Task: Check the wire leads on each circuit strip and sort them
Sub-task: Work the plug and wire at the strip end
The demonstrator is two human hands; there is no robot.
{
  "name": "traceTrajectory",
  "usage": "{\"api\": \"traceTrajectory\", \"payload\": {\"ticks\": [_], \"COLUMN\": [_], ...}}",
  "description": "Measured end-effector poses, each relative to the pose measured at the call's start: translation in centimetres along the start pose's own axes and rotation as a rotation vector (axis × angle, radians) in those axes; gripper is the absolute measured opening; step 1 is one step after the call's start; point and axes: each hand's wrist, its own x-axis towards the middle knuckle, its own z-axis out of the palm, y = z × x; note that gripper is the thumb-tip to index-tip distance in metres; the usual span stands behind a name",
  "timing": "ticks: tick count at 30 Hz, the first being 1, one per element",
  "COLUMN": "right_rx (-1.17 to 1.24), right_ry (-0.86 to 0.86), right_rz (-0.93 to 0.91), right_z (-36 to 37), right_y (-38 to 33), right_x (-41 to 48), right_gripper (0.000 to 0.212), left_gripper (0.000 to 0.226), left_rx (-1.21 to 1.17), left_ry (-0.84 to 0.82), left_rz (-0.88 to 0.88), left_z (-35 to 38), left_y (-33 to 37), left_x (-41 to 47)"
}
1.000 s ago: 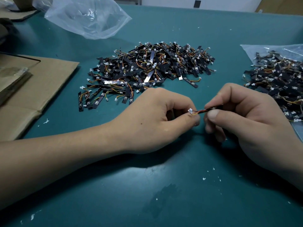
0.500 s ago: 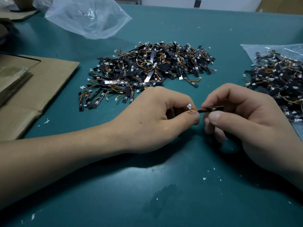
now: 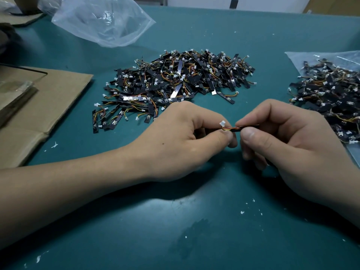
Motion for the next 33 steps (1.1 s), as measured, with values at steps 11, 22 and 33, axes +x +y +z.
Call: {"api": "traceTrajectory", "payload": {"ticks": [11,22,33], "right_rx": [-0.163,-0.308,-0.221], "right_ry": [-0.056,-0.167,-0.277], "right_rz": [-0.022,-0.053,-0.09], "right_z": [0.02,-0.14,-0.69], "right_y": [-0.42,-0.49,-0.31], "right_x": [0.05,-0.22,-0.23], "right_gripper": [0.032,0.05,0.034], "left_gripper": [0.024,0.025,0.016], "left_rx": [-0.006,-0.103,-0.119], "left_ry": [-0.053,-0.078,-0.077], "left_rz": [0.012,0.037,0.036], "left_z": [-0.08,-0.35,-0.25], "left_y": [0.34,0.14,0.07], "left_x": [-0.06,-0.11,0.02]}}
